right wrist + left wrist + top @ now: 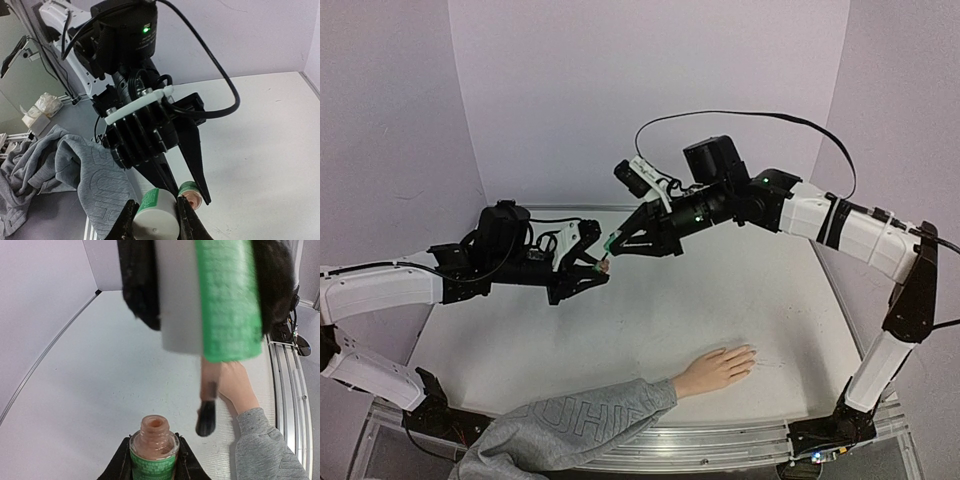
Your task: Paint the nails
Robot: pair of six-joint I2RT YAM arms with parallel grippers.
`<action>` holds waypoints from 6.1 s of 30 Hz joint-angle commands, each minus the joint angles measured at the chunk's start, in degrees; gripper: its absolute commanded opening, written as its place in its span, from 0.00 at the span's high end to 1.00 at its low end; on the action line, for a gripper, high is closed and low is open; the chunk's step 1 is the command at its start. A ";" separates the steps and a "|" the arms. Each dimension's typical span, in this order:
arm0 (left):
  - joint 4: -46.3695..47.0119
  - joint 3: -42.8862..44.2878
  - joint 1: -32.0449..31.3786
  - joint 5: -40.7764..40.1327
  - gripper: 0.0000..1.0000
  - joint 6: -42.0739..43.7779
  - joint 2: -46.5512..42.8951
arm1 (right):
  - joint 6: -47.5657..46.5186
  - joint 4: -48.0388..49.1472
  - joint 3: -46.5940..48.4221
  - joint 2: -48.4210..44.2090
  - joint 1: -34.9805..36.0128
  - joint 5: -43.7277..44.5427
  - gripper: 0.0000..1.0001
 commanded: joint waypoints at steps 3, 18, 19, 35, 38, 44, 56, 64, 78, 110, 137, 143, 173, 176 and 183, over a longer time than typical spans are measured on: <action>1.37 -0.33 0.02 -6.01 1.00 -1.20 -1.31 | 7.35 4.35 -4.48 -7.64 -2.15 12.63 1.00; 5.61 1.62 1.17 -16.33 1.00 -11.42 -3.12 | 43.86 -15.98 -37.98 -37.54 -4.10 48.68 1.00; 6.15 1.85 1.17 -16.45 1.00 -11.64 -2.79 | 46.46 -17.75 -39.57 -39.04 -4.04 49.72 1.00; 8.48 3.14 1.17 -15.31 1.00 -13.44 1.86 | 58.92 -14.73 -58.28 -42.37 -5.13 58.01 1.00; 8.64 3.21 1.16 -15.24 1.00 -13.40 2.30 | 58.78 -13.94 -58.57 -41.34 -5.69 58.63 1.00; 9.05 3.83 1.17 -14.85 1.00 -12.80 3.99 | 58.98 -9.12 -59.99 -39.31 -5.79 58.94 1.00; 9.19 4.48 1.16 -14.70 1.00 -13.13 5.06 | 58.05 -8.03 -61.00 -35.54 -6.44 59.10 1.00; 9.36 5.21 1.17 -14.87 1.00 -12.63 6.16 | 56.98 -6.10 -61.80 -34.82 -6.50 59.65 1.00; 9.38 5.54 1.17 -15.23 1.00 -12.60 6.45 | 57.08 -5.22 -62.09 -33.06 -6.50 59.68 1.00; 9.30 5.21 1.17 -15.27 1.00 -12.17 6.40 | 57.76 -5.13 -62.50 -31.78 -6.50 59.71 1.00; 9.28 5.42 1.17 -15.36 1.00 -12.12 6.60 | 59.46 -6.19 -62.54 -29.86 -6.53 61.04 1.00; 9.28 5.63 1.22 -15.45 1.00 -11.96 6.57 | 59.79 -6.19 -62.40 -29.14 -6.50 61.44 1.00; 9.28 5.08 1.25 -16.04 1.00 -11.19 6.57 | 62.27 -4.90 -62.44 -28.52 -6.75 64.93 1.00; 9.31 5.02 1.25 -16.06 1.00 -11.24 6.37 | 62.98 -6.31 -62.16 -29.94 -6.84 66.14 1.00; 9.28 4.50 1.26 -15.74 1.00 -11.76 5.54 | 62.76 -9.58 -61.11 -34.58 -6.85 64.89 1.00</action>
